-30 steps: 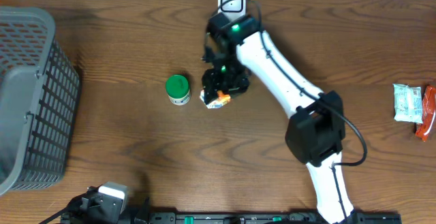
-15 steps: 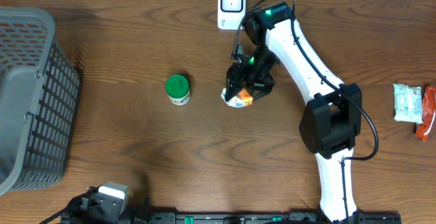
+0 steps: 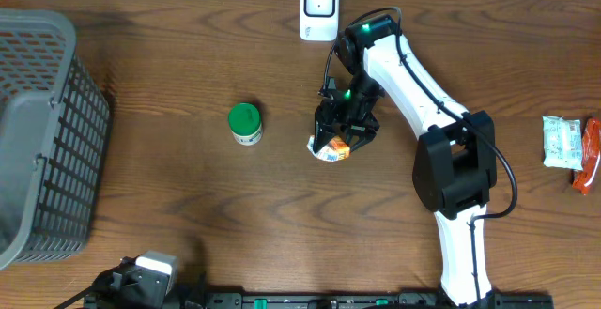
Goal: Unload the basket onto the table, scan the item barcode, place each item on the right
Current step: 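Hold the orange box barcode in front of the white scanner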
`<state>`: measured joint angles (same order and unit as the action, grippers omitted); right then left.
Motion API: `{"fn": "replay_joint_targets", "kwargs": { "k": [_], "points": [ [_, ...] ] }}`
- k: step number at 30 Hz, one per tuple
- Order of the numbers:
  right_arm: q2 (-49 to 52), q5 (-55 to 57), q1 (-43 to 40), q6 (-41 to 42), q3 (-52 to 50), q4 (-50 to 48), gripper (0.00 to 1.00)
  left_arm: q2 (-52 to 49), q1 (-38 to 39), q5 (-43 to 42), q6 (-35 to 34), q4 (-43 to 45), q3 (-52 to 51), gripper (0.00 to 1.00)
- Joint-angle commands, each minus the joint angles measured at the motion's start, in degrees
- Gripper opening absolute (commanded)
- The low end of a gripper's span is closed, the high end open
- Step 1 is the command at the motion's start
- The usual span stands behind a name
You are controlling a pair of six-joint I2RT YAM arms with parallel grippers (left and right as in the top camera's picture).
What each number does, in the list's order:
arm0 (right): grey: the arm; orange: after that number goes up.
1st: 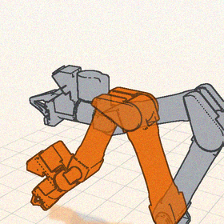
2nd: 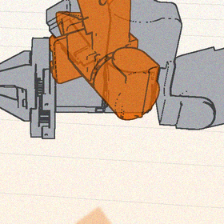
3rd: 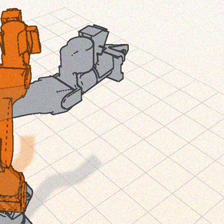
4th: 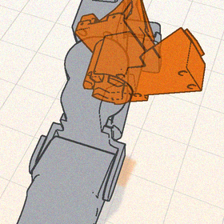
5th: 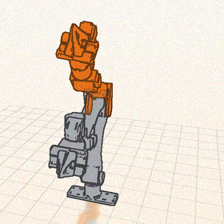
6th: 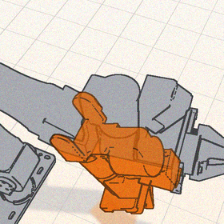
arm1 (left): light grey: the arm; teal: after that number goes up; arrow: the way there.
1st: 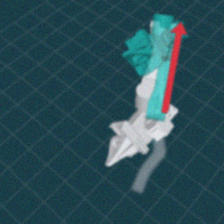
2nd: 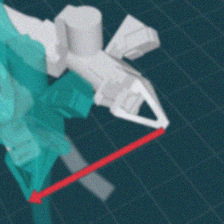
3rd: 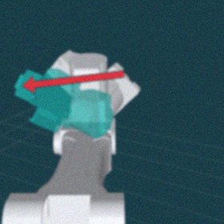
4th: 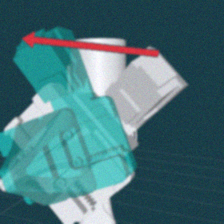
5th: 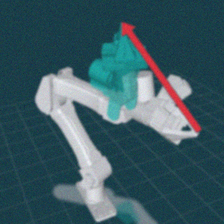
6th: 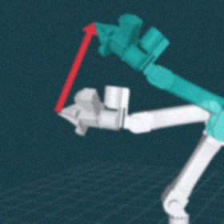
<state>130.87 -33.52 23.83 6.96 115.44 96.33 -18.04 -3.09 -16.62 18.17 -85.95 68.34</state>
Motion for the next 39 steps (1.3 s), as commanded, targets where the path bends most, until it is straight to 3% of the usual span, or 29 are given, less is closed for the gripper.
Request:
{"fn": "replay_joint_targets", "kwargs": {
  "k": [1, 17, 22, 30, 39],
  "points": [
    [-0.11, -0.2, -0.92, -0.79, -0.15, -3.15, 0.58, 0.31, 0.33, -0.7, -0.26, -0.07, 0.28, 0.93],
    [-0.11, 1.33, -4.68, 9.75, 4.09, -40.13, 0.5, 0.31, 0.33, -0.7, -0.26, -0.07, 0.28, 0.93],
    [-0.11, 12.28, -4.39, 9.73, 4.37, -55.45, 0.55, 0.31, 0.33, -0.7, -0.26, -0.07, 0.28, 0.93],
    [0.81, 37.13, -3.26, 8.61, 4.35, -70.05, 0.54, 0.31, 0.33, -0.7, -0.26, -0.07, 0.28, 0.93],
    [9.66, 37.75, -3.08, 6.27, 4.35, -89.53, 0.53, 0.31, 0.33, -0.7, -0.26, -0.07, 0.28, 0.93]
  ]
}}
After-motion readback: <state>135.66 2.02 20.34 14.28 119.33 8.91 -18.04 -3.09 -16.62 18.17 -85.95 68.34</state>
